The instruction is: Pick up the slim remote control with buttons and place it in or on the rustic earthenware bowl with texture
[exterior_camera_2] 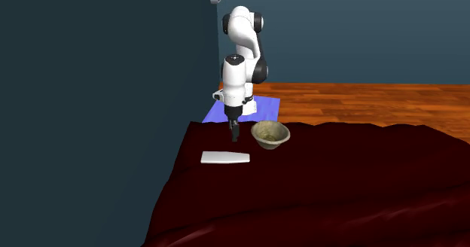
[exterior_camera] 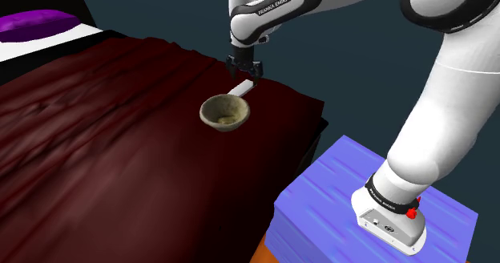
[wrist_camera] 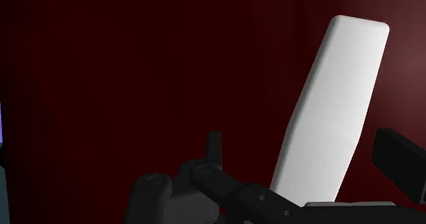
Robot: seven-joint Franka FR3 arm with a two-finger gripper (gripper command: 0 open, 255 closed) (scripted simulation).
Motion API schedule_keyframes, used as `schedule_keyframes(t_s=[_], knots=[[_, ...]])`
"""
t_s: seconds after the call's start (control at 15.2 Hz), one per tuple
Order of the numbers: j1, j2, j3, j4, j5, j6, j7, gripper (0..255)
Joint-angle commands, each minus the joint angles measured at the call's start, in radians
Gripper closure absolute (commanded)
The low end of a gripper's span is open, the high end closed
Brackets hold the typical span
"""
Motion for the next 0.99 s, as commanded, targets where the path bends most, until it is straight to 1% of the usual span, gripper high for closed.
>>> schedule_keyframes(t_s=[0.0, 0.2, 0.26, 0.73, 0.92], knots=[[0.005, 0.09, -0.014, 0.08, -0.016, 0.004, 0.064, 0], [0.019, 0.209, -0.037, 0.196, -0.027, 0.003, 0.15, 0], [0.021, 0.229, -0.042, 0.216, -0.028, 0.002, 0.163, 0], [0.025, 0.271, -0.049, 0.18, -0.041, 0.078, 0.171, 0], [0.025, 0.274, -0.049, 0.178, -0.042, 0.084, 0.172, 0]])
